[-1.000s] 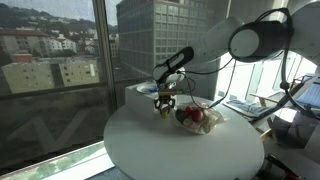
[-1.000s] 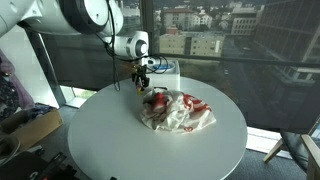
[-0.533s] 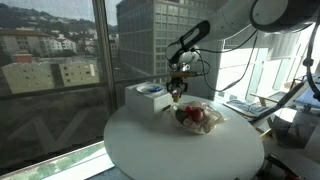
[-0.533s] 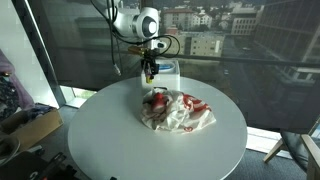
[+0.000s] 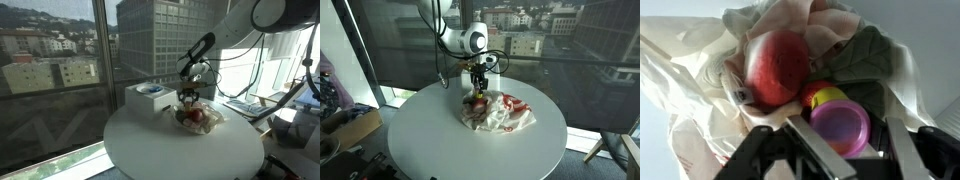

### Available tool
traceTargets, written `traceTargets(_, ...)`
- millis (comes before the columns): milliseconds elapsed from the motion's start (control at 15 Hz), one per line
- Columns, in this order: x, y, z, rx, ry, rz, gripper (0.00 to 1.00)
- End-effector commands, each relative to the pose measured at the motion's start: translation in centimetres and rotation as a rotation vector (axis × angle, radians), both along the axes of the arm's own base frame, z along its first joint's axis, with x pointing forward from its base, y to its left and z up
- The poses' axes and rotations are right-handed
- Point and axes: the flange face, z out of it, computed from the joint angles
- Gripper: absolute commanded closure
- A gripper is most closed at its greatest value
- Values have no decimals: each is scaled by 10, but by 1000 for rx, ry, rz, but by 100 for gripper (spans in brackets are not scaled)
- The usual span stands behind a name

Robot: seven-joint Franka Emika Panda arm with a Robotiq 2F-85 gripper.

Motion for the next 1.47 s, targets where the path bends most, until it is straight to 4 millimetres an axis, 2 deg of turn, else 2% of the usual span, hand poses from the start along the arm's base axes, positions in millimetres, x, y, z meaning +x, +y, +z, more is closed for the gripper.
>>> traceTargets(0, -2, 8, -17, -59, -45, 35, 75)
traceTargets(467, -2, 4, -35, -140, -61, 39, 75)
traceTargets(1133, -22, -10, 9, -130, -160, 13, 75)
traceTargets(1400, -23, -22, 15, -146, -216, -10, 75)
